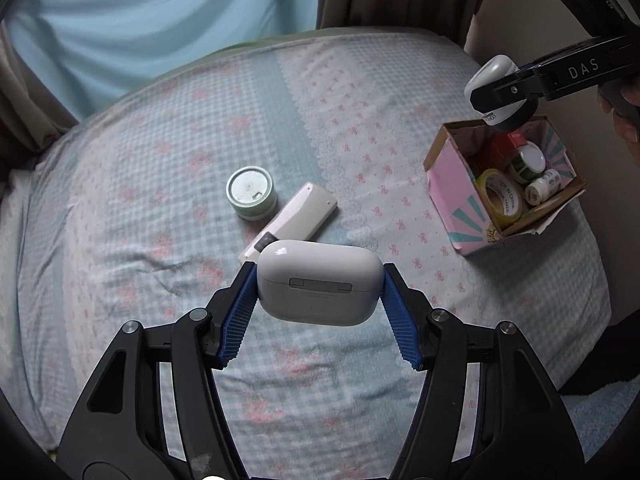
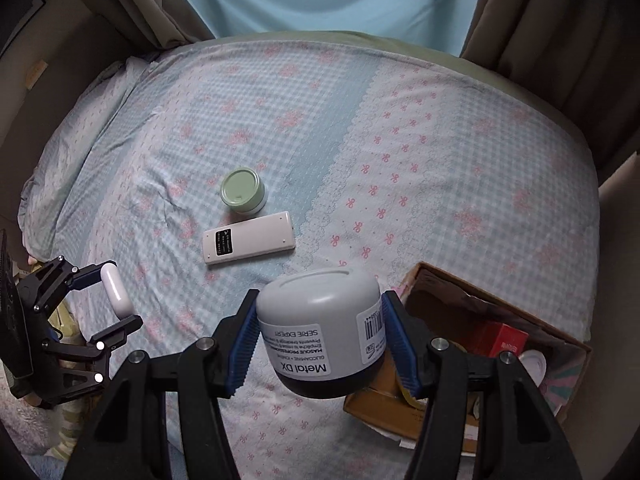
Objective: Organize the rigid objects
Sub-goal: 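Carry the earbud case with the left tool while the right tool carries the jar to the box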
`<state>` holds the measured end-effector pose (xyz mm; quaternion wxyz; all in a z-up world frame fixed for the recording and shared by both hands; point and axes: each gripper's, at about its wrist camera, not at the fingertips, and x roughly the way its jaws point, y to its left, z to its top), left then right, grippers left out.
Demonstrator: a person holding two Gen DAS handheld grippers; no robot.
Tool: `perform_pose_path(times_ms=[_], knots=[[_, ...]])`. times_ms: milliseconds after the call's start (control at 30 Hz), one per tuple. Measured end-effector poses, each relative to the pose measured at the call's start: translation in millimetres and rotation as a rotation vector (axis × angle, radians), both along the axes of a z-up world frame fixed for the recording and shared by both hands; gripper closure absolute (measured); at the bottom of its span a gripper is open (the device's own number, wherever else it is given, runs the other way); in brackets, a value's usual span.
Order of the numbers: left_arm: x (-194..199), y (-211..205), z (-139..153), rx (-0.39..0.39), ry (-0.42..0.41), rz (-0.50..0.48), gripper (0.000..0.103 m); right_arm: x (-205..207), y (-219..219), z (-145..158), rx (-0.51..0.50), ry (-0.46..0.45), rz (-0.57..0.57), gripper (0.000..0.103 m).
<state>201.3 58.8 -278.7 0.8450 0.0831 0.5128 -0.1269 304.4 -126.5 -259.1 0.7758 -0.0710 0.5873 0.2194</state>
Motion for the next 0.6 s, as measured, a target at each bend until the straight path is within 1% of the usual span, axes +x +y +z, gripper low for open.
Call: perform_pose_path(times_ms=[133, 300, 467, 600], knots=[[6, -36, 22, -0.004, -0.022, -0.055, 0.045, -16, -45, 28, 0.049, -0.026, -0.09, 0.048], [18, -94, 39, -0.037, -0.049, -0.127, 0.045, -36, -107, 46, 0.044, -0.053, -0.186, 0.048], [28, -155, 45, -0.07, -0.048, -0.193, 0.045, -50, -162, 48, 0.025, -0.054, -0.263, 0.048], [36, -199, 36, -0.086, -0.02, -0.234, 0.045, -57, -198, 39, 0.02, -0.041, -0.304, 0.048]])
